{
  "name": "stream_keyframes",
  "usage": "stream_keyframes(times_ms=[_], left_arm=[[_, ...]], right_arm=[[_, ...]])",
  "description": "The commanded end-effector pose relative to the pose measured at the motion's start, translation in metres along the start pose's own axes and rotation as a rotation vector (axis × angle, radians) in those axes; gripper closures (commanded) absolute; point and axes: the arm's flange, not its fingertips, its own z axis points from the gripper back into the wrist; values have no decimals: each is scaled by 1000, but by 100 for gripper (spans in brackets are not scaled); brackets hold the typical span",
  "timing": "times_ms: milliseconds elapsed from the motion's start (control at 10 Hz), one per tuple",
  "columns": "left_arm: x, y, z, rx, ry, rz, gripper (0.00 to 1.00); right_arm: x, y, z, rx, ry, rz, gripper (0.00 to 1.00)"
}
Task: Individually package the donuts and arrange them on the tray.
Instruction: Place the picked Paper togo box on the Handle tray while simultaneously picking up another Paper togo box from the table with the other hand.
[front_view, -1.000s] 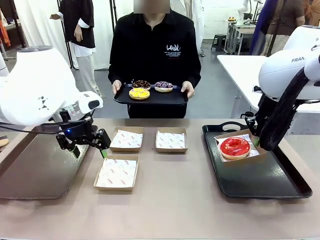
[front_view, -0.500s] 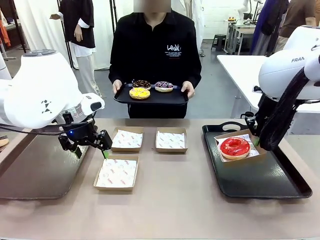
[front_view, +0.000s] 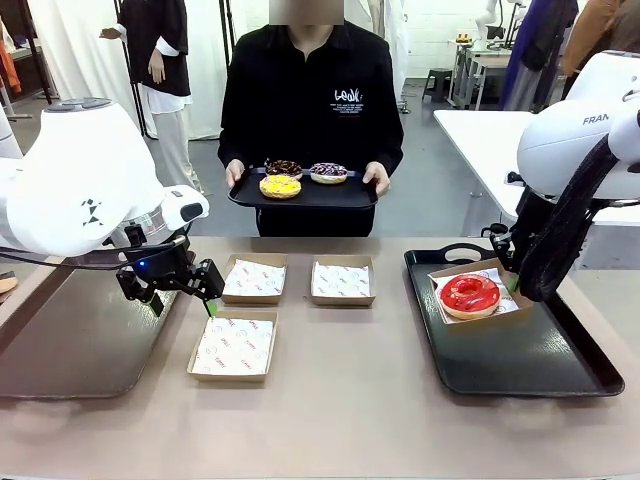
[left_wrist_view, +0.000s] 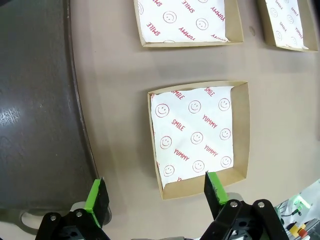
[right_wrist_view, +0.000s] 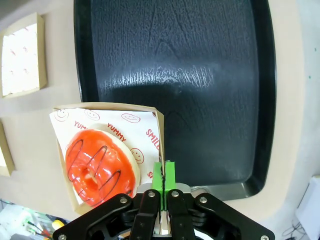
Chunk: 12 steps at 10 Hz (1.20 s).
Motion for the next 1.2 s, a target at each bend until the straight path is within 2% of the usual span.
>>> stream_keyframes(times_ms=[0, 300, 600, 800, 1100], left_arm=[[0, 0, 0, 0, 0, 0, 0], [-7, -15, -12, -8, 40, 87, 0], [-4, -17, -34, -5, 85, 100, 0], [-1, -18, -44, 10, 89, 107, 0], [3, -15, -56, 8, 120, 113, 0]], right_arm=[[-3, -7, -7, -10, 37, 25, 99], [-10, -18, -21, -84, -1, 72, 99], [-8, -27, -44, -73, -47, 35, 99], [-7, -30, -59, -17, -54, 29, 99], [-2, -30, -73, -13, -46, 46, 99]])
